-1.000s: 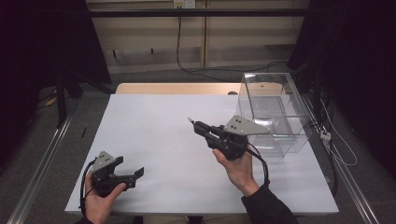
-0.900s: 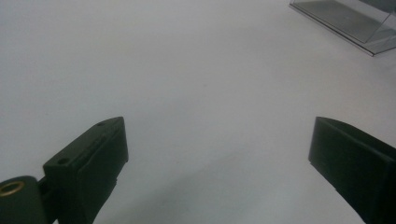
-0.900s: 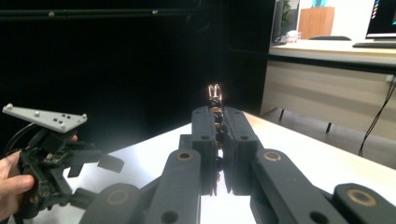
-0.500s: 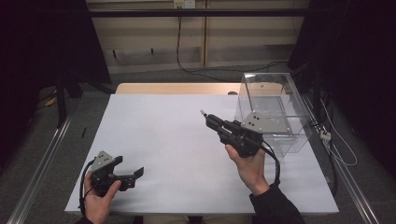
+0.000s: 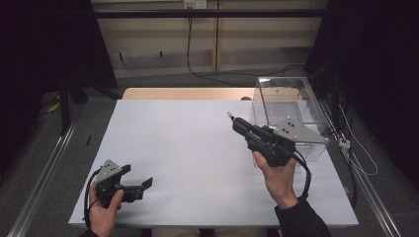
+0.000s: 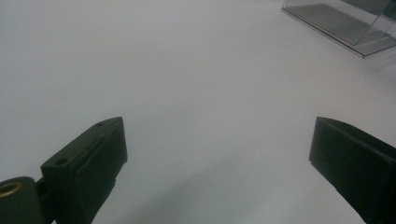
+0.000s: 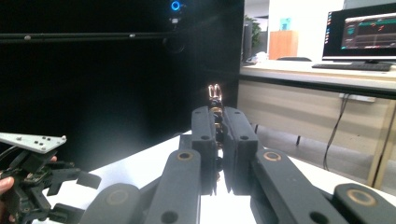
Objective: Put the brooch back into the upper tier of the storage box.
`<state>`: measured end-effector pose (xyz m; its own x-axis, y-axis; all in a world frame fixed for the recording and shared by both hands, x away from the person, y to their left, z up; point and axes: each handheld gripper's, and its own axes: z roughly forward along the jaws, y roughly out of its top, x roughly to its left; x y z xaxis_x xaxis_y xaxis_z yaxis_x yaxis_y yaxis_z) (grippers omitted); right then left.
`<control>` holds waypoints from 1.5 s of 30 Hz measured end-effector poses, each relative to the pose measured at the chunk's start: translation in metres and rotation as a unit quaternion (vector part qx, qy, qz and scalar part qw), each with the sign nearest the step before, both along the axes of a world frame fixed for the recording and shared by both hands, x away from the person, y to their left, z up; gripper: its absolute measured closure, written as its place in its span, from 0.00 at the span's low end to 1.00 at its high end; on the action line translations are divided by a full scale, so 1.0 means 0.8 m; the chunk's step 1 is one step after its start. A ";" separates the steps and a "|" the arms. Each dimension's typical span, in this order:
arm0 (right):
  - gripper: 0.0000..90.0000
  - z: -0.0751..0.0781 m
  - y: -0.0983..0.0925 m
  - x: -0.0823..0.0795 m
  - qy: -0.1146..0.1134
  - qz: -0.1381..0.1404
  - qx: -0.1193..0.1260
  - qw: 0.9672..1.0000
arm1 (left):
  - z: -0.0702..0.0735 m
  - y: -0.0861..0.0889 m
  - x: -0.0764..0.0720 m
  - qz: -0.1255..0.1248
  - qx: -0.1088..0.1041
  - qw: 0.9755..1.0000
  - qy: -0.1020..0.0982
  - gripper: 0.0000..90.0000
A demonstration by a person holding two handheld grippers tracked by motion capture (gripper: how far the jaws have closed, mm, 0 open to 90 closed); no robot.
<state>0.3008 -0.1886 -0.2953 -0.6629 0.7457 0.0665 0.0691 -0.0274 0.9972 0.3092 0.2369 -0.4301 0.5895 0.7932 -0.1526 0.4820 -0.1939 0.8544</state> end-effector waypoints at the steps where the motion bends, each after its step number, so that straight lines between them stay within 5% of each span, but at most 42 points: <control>1: 0.94 0.002 -0.003 -0.002 -0.003 -0.003 0.001 1.000 | 0.000 0.000 0.000 0.002 -0.001 1.000 0.001 0.04; 23: 0.94 0.027 -0.060 -0.026 -0.009 -0.058 0.015 0.998 | -0.001 0.001 0.001 0.009 0.001 1.000 0.005 0.04; 45: 0.94 0.024 -0.108 -0.036 0.016 -0.117 0.005 0.993 | -0.001 0.001 0.001 0.012 0.002 1.000 0.005 0.04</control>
<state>0.2718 -0.2753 -0.2759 -0.4695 0.8779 0.0939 0.0917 -0.0573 0.9941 0.3104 0.2375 -0.4309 0.5683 0.8082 -0.1542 0.4945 -0.1857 0.8491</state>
